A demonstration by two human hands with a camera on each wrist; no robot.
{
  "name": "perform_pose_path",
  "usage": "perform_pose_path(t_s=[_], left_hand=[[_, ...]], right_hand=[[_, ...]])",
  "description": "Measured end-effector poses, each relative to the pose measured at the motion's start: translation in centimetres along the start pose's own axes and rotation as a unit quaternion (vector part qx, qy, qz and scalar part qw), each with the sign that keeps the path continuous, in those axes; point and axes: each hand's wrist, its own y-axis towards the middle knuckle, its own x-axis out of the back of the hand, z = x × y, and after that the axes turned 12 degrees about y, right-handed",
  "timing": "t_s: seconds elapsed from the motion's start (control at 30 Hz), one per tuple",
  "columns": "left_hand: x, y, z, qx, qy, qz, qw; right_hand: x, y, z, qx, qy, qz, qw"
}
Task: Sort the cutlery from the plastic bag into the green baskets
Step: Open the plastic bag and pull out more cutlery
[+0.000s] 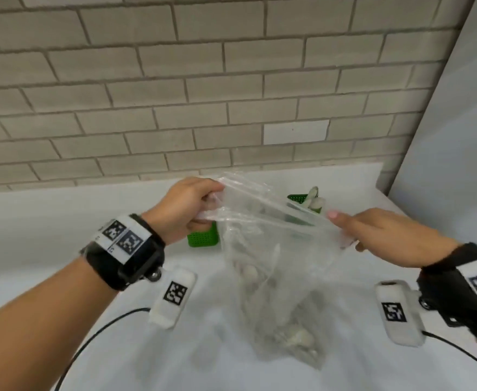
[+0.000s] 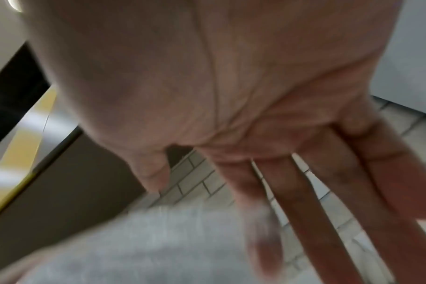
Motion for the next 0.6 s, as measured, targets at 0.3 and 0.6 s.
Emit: perform_pose_path(t_s=[0.3, 0.6], left_hand=[[-0.3, -1.0, 1.9, 0.011, 0.207, -0.024, 0.978], [-3.4, 0.3, 0.7, -0.319, 0.557, -0.067, 0.764]], right_hand=[[-3.0, 2.3, -0.9, 0.045, 0.354, -0.064, 0.932], [-2.4, 4.6, 0.8, 0.087, 0.738, -0.032, 0.669]])
